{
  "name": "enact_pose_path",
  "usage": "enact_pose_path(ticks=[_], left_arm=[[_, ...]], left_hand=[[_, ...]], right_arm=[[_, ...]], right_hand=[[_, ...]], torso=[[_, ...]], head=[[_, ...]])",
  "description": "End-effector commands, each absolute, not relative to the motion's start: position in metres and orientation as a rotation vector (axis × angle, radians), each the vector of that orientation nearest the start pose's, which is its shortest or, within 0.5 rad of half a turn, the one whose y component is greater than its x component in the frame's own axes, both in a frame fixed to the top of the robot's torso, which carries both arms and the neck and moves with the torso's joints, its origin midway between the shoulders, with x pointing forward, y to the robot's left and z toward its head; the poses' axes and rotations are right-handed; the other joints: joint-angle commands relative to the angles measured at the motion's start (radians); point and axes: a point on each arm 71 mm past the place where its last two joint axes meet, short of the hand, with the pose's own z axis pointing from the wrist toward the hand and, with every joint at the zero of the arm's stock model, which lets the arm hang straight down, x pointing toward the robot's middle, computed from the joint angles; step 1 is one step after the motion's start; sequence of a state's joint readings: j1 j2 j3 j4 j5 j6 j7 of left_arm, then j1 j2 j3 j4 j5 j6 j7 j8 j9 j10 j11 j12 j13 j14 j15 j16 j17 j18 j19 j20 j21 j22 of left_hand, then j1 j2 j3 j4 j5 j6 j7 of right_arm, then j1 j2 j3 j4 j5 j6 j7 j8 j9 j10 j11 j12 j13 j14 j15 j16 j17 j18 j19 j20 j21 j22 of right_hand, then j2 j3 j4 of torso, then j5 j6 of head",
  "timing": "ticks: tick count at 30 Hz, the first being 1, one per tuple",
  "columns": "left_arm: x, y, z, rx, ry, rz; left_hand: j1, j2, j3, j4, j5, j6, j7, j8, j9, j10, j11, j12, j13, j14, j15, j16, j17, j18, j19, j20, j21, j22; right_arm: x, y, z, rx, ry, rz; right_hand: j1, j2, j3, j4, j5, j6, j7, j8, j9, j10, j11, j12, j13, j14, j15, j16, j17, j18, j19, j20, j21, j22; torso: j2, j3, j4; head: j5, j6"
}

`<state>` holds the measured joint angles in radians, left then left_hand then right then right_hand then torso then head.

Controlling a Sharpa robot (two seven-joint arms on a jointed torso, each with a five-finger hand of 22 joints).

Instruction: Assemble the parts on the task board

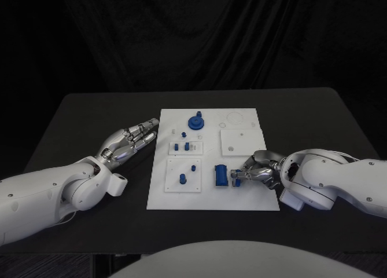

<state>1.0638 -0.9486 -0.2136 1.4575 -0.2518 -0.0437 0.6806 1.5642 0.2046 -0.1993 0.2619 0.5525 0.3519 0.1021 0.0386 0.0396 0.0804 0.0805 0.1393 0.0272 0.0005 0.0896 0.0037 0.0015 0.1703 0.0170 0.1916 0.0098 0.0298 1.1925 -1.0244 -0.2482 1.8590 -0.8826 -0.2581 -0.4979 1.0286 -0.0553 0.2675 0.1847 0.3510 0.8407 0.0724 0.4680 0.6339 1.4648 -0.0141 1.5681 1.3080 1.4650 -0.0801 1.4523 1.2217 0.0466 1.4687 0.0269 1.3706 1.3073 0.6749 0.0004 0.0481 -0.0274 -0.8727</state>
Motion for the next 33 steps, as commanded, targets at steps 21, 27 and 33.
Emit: enact_pose_path(ticks=[21, 27, 33], left_arm=[[0.4256, 0.2653, -0.2797, -0.818, 1.542, -1.695], [0.4256, 0.2652, -0.2803, -0.820, 1.545, -1.694], [0.4254, 0.2652, -0.2807, -0.821, 1.547, -1.693]], left_hand=[[0.012, 0.001, 0.005, -0.003, 0.004, -0.006, -0.001, 0.000, -0.001, -0.011, -0.001, -0.010, -0.001, -0.001, 0.010, -0.004, -0.001, 0.000, 0.000, 0.008, 0.003, 0.001], [0.012, 0.001, 0.005, -0.003, 0.004, -0.006, -0.001, 0.000, -0.001, -0.011, -0.001, -0.010, -0.001, -0.001, 0.010, -0.004, -0.001, 0.000, 0.000, 0.008, 0.003, 0.001], [0.012, 0.001, 0.005, -0.003, 0.004, -0.007, -0.001, 0.000, -0.001, -0.012, -0.001, -0.010, -0.001, -0.001, 0.010, -0.004, -0.001, 0.000, 0.000, 0.008, 0.003, 0.001]], right_arm=[[0.3748, -0.2148, -0.2567, 0.379, 2.253, 0.565], [0.3748, -0.2146, -0.2564, 0.369, 2.249, 0.566], [0.3743, -0.2158, -0.2557, 0.366, 2.244, 0.573]], right_hand=[[0.050, 0.023, -0.111, -0.002, -0.013, -0.069, -0.045, 0.283, 0.196, 0.106, -0.029, 0.003, 0.263, 0.049, -0.024, -0.002, 0.002, 0.004, 0.032, -0.019, -0.004, 0.196], [0.063, 0.027, -0.118, -0.002, -0.009, -0.084, -0.054, 0.340, 0.242, 0.106, -0.037, 0.003, 0.263, 0.049, -0.030, -0.003, 0.002, 0.005, 0.032, -0.024, -0.006, 0.196], [0.076, 0.030, -0.117, -0.005, 0.009, -0.095, -0.060, 0.370, 0.266, 0.106, -0.041, 0.003, 0.263, 0.050, -0.034, -0.002, 0.004, 0.004, 0.032, -0.028, -0.006, 0.196]], torso=[[0.000, 0.0001, -0.0001], [0.000, 0.0001, 0.0003], [0.000, 0.0003, -0.0002]], head=[[0.005, 0.000], [0.006, 0.000], [0.008, 0.000]])
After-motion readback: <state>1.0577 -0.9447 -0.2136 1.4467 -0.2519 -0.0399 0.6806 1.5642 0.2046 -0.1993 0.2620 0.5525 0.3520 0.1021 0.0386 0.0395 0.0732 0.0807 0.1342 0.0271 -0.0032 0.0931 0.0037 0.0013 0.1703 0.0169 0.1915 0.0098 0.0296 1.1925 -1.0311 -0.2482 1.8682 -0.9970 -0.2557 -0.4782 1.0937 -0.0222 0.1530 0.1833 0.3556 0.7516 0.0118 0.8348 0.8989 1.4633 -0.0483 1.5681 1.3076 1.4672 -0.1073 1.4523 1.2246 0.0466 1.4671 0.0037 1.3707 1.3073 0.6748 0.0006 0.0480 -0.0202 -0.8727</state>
